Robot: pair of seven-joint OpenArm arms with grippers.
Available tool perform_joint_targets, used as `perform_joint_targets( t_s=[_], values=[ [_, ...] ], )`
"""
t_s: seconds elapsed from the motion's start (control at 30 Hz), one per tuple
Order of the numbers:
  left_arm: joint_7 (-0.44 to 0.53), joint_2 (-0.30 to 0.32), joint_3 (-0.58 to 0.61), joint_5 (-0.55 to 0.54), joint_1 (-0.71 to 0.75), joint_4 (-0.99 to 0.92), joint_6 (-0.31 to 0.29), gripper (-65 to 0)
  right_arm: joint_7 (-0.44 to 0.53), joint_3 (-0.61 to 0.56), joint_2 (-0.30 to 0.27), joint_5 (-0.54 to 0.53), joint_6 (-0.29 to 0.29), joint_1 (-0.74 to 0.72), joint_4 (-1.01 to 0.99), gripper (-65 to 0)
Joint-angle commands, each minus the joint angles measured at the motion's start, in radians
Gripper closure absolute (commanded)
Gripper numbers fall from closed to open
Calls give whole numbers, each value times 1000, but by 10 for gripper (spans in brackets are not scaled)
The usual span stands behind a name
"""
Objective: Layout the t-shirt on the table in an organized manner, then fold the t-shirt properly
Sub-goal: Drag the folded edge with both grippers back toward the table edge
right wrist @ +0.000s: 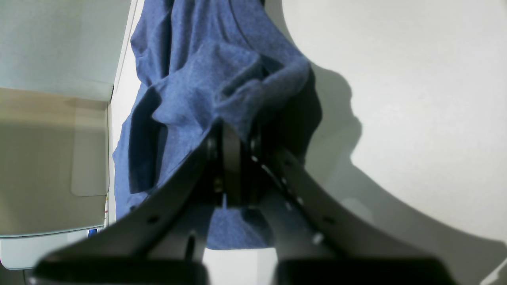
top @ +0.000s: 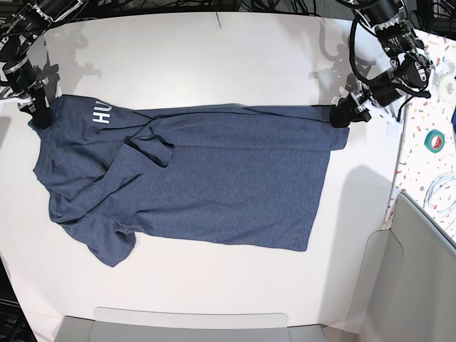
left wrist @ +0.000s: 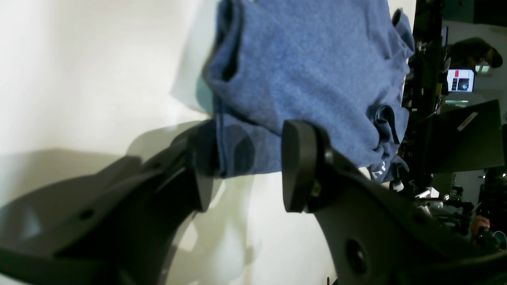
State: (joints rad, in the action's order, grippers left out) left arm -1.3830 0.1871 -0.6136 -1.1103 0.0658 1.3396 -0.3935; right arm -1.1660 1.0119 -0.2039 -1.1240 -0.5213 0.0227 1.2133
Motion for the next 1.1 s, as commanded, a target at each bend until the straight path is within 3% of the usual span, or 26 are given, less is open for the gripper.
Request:
perform_joint_targets(
  t_s=[0.0,0.07,0.2,0.4,0.47,0.57,0.8,1.07],
  values=[
    [-13,-5,5,28,-1,5,5,-267,-32,-6,5,17,16,7,-5,0],
    [-13,-8,39,28,-16,5,12,-265,-32,-6,5,17,16,9,-5,0],
    [-13,-8,97,26,-37,5,84,-265,-33,-6,5,17,16,9,-5,0],
    [-13,-18,113,23,-70,5,86,-256,-33,-6,5,15,16,9,-5,0],
    [-13,-18,113,23,-70,5,86,-192,-33,-6,5,15,16,10,-5,0],
    [-13,-16,114,28,-70,5,86,0,-33,-6,4,15,16,13,-2,0],
    [-13,2,108,23,-24,33,86,0,-35,-3,-38,9,16,67,3,0],
    [-13,4,106,26,118,289,86,0,-35,0,-56,-14,16,185,159,0]
  ],
)
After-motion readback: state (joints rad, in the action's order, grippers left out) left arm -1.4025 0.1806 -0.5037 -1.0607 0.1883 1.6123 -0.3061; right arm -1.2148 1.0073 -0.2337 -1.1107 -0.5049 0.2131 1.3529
